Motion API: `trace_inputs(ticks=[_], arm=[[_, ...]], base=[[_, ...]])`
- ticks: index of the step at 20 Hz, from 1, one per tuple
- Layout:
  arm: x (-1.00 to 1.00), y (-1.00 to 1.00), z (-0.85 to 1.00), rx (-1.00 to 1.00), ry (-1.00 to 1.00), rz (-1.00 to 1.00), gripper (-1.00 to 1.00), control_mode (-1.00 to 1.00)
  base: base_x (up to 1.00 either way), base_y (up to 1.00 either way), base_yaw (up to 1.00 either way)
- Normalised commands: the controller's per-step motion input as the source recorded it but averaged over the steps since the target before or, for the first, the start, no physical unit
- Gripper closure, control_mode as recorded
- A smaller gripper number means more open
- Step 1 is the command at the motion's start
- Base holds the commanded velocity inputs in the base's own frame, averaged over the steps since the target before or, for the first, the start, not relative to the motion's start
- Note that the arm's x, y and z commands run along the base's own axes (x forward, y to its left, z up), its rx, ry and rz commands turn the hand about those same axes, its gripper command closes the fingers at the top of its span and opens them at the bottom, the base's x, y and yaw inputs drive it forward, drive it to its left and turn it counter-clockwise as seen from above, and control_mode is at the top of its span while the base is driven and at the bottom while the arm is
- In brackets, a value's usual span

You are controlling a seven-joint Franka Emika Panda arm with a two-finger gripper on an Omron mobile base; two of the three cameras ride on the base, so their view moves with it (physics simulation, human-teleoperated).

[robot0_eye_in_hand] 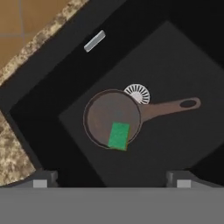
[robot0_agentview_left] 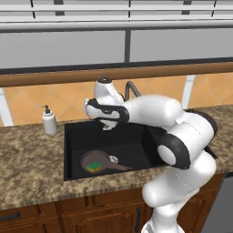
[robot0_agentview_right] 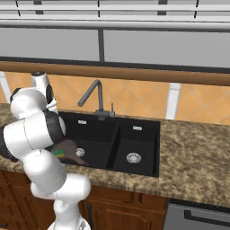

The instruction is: Pick the pan and sponge and place them into the sink. Then turn on the water.

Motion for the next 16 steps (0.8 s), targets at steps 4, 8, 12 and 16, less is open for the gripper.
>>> trace_inputs(ticks=[4,8,12,16], arm=[[-0.3,-0.78,0.55,0.39,0.0,-0.01,-1.0,-1.0],[-0.43,-0.71,0.7,0.41,0.0,0.0,-1.0,-1.0],[-0.44,-0.71,0.71,0.44,0.04,0.0,-1.0,-1.0],[-0.32,-0.74,0.55,0.47,0.06,0.0,-1.0,-1.0]], base=[[0.0,0.0,0.0],[0.0,0.0,0.0],[0.0,0.0,0.0],[0.0,0.0,0.0]])
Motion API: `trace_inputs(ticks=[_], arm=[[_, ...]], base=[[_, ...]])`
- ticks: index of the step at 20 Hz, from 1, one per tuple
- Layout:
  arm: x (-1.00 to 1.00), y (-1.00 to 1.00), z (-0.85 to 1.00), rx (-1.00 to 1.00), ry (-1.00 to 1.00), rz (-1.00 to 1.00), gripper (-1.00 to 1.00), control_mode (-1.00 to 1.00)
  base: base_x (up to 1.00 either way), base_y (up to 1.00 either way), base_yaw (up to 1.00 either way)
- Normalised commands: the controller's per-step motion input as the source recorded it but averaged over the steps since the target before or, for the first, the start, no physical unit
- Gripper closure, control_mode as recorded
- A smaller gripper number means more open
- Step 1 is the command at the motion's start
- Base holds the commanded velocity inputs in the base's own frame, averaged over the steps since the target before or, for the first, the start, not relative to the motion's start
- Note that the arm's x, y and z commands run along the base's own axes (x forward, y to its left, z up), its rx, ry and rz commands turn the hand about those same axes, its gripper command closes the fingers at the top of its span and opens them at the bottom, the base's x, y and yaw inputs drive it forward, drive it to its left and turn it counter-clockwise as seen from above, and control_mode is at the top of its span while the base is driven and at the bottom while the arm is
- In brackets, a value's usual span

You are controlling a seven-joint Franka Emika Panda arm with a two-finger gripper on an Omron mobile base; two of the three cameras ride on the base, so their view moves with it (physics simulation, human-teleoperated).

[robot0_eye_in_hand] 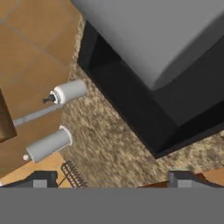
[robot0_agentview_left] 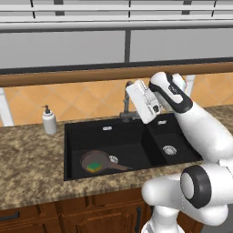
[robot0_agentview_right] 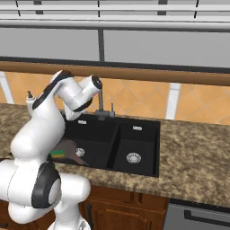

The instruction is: Pick the pan and sponge and place them into the sink. Then turn on the water.

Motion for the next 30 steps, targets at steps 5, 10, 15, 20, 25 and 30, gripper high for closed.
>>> trace_inputs(ticks=[5,10,15,20,25,30], arm=[[-0.27,-0.9,0.5,0.48,0.04,0.0,-1.0,-1.0],[-0.13,-0.91,0.27,0.51,0.08,0.0,-1.0,-1.0],[0.25,-0.81,-0.1,0.5,0.19,0.0,-1.0,-1.0],[0.16,-0.64,-0.26,0.46,0.21,0.0,-1.0,-1.0],[0.55,-0.22,-0.7,0.11,0.19,0.0,-1.0,-1.0],[0.68,0.0,-0.28,-0.03,0.13,0.0,-1.0,-1.0]], base=[[0.0,0.0,0.0],[0.0,0.0,0.0],[0.0,0.0,0.0],[0.0,0.0,0.0],[0.0,0.0,0.0],[0.0,0.0,0.0]])
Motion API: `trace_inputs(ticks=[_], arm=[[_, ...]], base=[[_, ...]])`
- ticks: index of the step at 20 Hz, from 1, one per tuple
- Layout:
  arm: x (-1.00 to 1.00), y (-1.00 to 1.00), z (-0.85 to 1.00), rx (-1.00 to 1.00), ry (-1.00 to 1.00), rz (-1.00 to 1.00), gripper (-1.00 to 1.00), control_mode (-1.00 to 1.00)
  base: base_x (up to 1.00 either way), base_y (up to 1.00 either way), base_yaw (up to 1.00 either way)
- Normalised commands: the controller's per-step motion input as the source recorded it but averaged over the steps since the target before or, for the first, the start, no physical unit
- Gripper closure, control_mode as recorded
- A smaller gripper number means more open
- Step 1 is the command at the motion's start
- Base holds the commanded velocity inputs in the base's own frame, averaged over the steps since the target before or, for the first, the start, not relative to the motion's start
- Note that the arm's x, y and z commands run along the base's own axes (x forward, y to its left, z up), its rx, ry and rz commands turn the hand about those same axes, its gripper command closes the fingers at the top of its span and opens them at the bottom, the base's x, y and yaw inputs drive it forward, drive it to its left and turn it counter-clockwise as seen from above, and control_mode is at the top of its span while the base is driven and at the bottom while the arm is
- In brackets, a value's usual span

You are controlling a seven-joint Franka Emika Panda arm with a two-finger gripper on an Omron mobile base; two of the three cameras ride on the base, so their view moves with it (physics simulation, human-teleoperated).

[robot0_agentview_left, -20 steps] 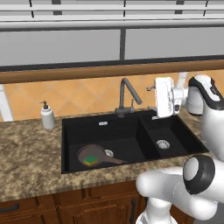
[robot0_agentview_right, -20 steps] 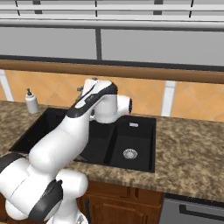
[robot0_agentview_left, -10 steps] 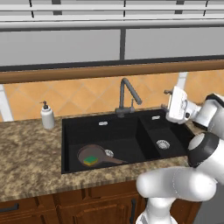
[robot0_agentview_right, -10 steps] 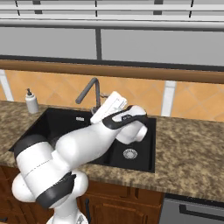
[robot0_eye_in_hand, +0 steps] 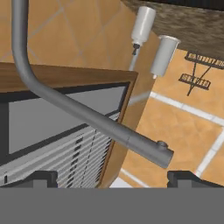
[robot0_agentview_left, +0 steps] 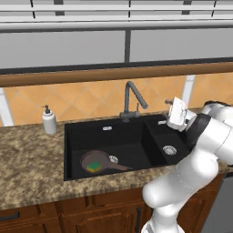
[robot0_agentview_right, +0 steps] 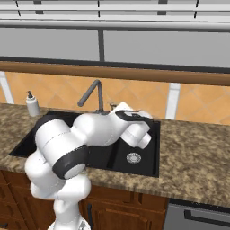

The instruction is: Pick the pan and sponge and place them into the sink. Then turn on the water.

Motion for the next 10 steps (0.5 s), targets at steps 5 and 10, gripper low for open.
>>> trace_inputs(ticks=[5,10], arm=[[0.54,0.0,-0.12,-0.02,0.21,0.02,-1.0,-1.0],[0.17,-0.01,-0.31,-0.03,0.09,0.05,-1.0,-1.0]], base=[[0.0,0.0,0.0],[0.0,0.0,0.0]])
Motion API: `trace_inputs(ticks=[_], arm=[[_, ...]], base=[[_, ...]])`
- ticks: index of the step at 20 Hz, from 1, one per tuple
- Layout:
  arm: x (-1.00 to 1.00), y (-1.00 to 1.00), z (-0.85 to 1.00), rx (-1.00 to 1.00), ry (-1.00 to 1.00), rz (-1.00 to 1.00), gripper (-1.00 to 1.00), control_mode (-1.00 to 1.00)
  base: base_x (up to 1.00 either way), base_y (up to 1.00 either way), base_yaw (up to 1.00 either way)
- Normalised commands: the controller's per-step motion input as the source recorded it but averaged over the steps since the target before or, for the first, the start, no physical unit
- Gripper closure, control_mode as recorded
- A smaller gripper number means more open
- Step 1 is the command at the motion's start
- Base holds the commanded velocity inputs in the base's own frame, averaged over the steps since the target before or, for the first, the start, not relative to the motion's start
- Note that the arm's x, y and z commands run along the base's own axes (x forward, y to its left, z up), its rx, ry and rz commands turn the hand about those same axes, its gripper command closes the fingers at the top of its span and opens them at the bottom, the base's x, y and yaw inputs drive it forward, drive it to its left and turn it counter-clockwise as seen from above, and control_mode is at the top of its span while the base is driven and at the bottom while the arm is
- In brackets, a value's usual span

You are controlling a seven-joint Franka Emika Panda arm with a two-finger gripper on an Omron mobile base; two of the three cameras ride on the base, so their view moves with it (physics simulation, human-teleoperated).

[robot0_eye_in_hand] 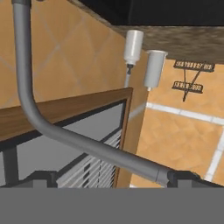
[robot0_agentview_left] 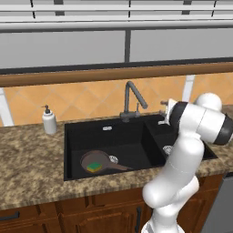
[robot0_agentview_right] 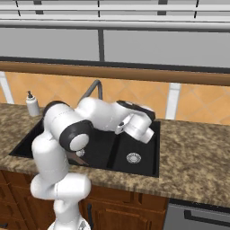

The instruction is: Pick the pan and sponge and place them into the sink. Then turn on the water.

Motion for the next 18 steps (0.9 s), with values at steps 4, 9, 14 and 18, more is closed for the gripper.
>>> trace_inputs(ticks=[4,9,14,18], arm=[[0.22,0.06,-0.12,0.0,0.01,0.0,-1.0,-1.0],[0.03,0.25,-0.06,-0.02,0.0,0.0,-1.0,-1.0],[0.2,0.3,0.01,-0.05,0.02,-0.03,-1.0,-1.0],[0.33,0.21,-0.01,-0.06,0.08,-0.04,-1.0,-1.0]], base=[[0.0,0.0,0.0],[0.0,0.0,0.0],[0.0,0.0,0.0],[0.0,0.0,0.0]])
